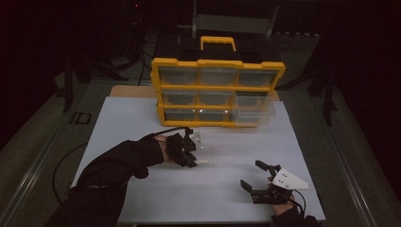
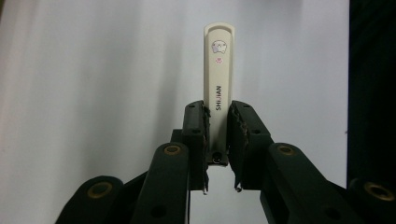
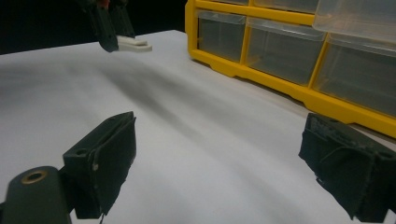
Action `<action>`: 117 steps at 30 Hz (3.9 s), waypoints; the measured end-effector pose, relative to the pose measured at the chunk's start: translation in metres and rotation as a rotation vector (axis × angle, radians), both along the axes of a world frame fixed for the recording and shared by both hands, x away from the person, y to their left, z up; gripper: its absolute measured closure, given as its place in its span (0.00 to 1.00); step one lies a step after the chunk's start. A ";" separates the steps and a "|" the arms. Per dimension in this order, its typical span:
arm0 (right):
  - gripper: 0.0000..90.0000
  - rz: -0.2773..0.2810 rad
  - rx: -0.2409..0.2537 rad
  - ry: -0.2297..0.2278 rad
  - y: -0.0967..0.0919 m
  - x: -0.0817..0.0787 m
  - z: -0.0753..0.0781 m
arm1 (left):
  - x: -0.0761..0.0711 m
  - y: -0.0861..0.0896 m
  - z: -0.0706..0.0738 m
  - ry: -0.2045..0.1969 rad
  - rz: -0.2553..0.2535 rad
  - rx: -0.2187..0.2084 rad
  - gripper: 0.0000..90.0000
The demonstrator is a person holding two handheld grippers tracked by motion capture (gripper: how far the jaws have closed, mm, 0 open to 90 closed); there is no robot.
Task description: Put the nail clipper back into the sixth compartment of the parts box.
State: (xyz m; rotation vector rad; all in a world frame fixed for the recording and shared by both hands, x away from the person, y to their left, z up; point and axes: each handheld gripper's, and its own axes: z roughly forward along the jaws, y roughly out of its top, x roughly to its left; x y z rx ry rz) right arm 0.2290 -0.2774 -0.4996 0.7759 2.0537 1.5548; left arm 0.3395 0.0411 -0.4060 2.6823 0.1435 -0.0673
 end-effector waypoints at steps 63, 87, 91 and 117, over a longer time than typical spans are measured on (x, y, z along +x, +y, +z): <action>0.12 0.003 0.016 0.002 -0.002 0.001 0.000 | 0.034 -0.061 0.103 -0.062 -0.018 -0.129 0.87; 0.12 0.011 0.020 0.004 -0.002 0.001 -0.002 | 0.058 -0.088 0.138 -0.071 -0.012 -0.169 0.87; 0.12 0.013 0.022 0.007 -0.002 0.001 -0.002 | 0.063 -0.095 0.144 -0.073 -0.013 -0.165 0.87; 0.12 0.015 0.032 0.018 -0.003 0.002 -0.003 | 0.111 -0.122 0.118 -0.070 0.090 -0.252 0.87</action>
